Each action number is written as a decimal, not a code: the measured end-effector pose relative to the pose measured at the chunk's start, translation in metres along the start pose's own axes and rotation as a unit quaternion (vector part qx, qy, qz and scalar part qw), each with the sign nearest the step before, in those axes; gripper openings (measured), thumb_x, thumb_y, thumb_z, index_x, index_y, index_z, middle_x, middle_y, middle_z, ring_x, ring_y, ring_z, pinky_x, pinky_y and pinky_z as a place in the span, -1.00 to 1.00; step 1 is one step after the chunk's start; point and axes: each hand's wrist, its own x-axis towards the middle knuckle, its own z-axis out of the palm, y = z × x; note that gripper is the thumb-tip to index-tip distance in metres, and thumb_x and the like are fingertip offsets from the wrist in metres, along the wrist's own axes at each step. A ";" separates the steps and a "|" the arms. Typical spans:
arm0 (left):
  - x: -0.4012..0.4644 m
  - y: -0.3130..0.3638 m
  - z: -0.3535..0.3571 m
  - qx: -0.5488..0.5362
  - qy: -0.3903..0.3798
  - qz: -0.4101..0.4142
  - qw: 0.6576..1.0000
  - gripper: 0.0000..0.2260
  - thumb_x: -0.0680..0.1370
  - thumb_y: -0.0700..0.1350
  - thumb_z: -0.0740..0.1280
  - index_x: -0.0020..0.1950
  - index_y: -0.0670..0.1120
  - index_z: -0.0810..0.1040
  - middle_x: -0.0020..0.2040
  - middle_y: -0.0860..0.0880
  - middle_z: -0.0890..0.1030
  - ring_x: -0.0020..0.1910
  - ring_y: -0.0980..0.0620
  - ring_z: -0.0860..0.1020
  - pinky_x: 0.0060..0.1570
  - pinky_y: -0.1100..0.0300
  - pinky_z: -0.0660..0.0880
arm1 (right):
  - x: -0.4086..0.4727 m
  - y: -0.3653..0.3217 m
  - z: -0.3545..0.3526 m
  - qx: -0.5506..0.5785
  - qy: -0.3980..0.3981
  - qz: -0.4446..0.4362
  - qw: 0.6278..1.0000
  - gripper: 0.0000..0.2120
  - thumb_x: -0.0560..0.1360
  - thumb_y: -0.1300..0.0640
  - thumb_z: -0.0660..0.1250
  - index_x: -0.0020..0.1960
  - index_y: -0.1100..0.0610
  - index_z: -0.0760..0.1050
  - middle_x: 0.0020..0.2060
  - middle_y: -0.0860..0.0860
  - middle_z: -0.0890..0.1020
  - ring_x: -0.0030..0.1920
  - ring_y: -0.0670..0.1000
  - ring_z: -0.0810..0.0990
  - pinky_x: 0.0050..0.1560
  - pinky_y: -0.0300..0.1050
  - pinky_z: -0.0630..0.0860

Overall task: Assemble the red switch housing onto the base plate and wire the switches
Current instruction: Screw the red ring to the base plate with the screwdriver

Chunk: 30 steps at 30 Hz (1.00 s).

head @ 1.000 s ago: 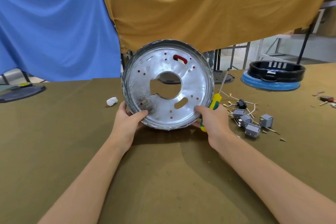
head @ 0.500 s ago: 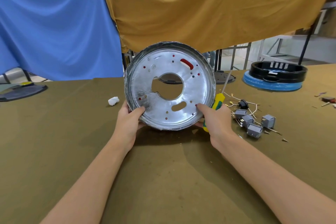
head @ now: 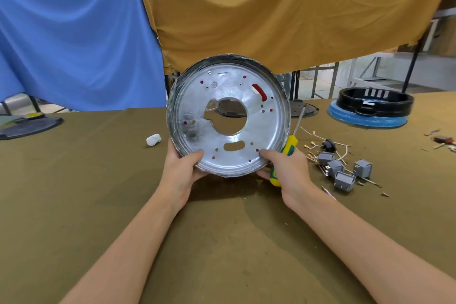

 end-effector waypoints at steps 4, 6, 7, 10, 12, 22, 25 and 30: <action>0.001 0.002 -0.002 -0.020 0.044 0.000 0.999 -0.58 0.56 -0.34 0.33 0.36 -0.03 0.39 0.17 -0.02 0.64 -0.02 0.02 0.70 -0.22 0.04 0.64 | 0.004 -0.001 -0.001 -0.017 0.014 -0.013 1.000 -0.69 0.48 0.37 0.41 0.15 0.12 0.48 0.00 0.06 0.67 -0.08 0.05 0.71 -0.22 -0.04 0.68; 0.000 0.002 0.000 -0.029 0.022 0.004 0.999 -0.60 0.55 -0.33 0.35 0.33 -0.01 0.43 0.17 -0.04 0.66 0.02 -0.01 0.69 -0.19 0.06 0.64 | 0.004 -0.001 -0.003 -0.009 0.014 -0.009 1.000 -0.67 0.47 0.39 0.41 0.14 0.11 0.48 0.01 0.05 0.67 -0.06 0.06 0.70 -0.24 -0.06 0.68; -0.002 0.001 0.001 -0.038 -0.002 0.008 0.999 -0.57 0.54 -0.34 0.36 0.34 0.01 0.42 0.17 -0.04 0.67 0.05 -0.02 0.69 -0.16 0.09 0.64 | 0.004 0.000 -0.003 0.000 0.014 -0.009 1.000 -0.66 0.46 0.41 0.40 0.14 0.11 0.48 0.01 0.05 0.67 -0.05 0.07 0.69 -0.26 -0.08 0.67; -0.005 -0.004 0.006 -0.021 -0.075 0.003 0.997 -0.36 0.50 -0.37 0.41 0.45 0.10 0.30 0.25 -0.01 0.63 0.16 -0.04 0.65 -0.06 0.10 0.63 | 0.003 0.001 -0.002 0.025 0.002 -0.008 1.000 -0.66 0.45 0.44 0.40 0.12 0.11 0.51 -0.01 0.04 0.69 -0.09 0.05 0.72 -0.25 -0.08 0.66; -0.006 -0.007 0.008 0.018 -0.068 0.004 0.997 -0.32 0.50 -0.38 0.40 0.48 0.11 0.26 0.28 -0.02 0.61 0.18 -0.07 0.63 -0.04 0.02 0.64 | 0.001 0.002 -0.001 0.026 -0.017 -0.009 0.999 -0.67 0.44 0.44 0.41 0.08 0.10 0.52 -0.04 0.04 0.71 -0.12 0.04 0.73 -0.23 -0.06 0.66; -0.005 0.000 0.006 0.010 0.004 0.038 0.999 -0.47 0.54 -0.38 0.35 0.40 0.05 0.35 0.24 -0.01 0.62 0.14 -0.04 0.65 -0.09 0.01 0.65 | -0.006 0.004 0.004 -0.020 -0.067 -0.046 0.996 -0.69 0.47 0.39 0.41 0.12 0.08 0.54 -0.05 -0.02 0.74 -0.07 0.00 0.73 -0.23 -0.11 0.65; -0.007 0.002 0.008 0.009 0.005 0.046 0.999 -0.52 0.55 -0.36 0.34 0.38 0.02 0.37 0.23 -0.01 0.63 0.13 -0.04 0.65 -0.09 -0.01 0.65 | -0.006 0.004 0.004 -0.010 -0.064 -0.047 0.997 -0.68 0.48 0.40 0.38 0.11 0.05 0.54 -0.08 -0.05 0.74 -0.08 0.00 0.73 -0.25 -0.11 0.65; -0.007 0.001 0.008 0.007 0.001 0.052 0.999 -0.56 0.55 -0.32 0.33 0.36 0.03 0.36 0.23 -0.01 0.61 0.13 -0.04 0.65 -0.10 -0.01 0.65 | -0.008 0.004 0.005 -0.018 -0.062 -0.039 0.997 -0.71 0.50 0.37 0.36 0.09 0.03 0.55 -0.10 -0.04 0.74 -0.11 -0.01 0.73 -0.26 -0.12 0.65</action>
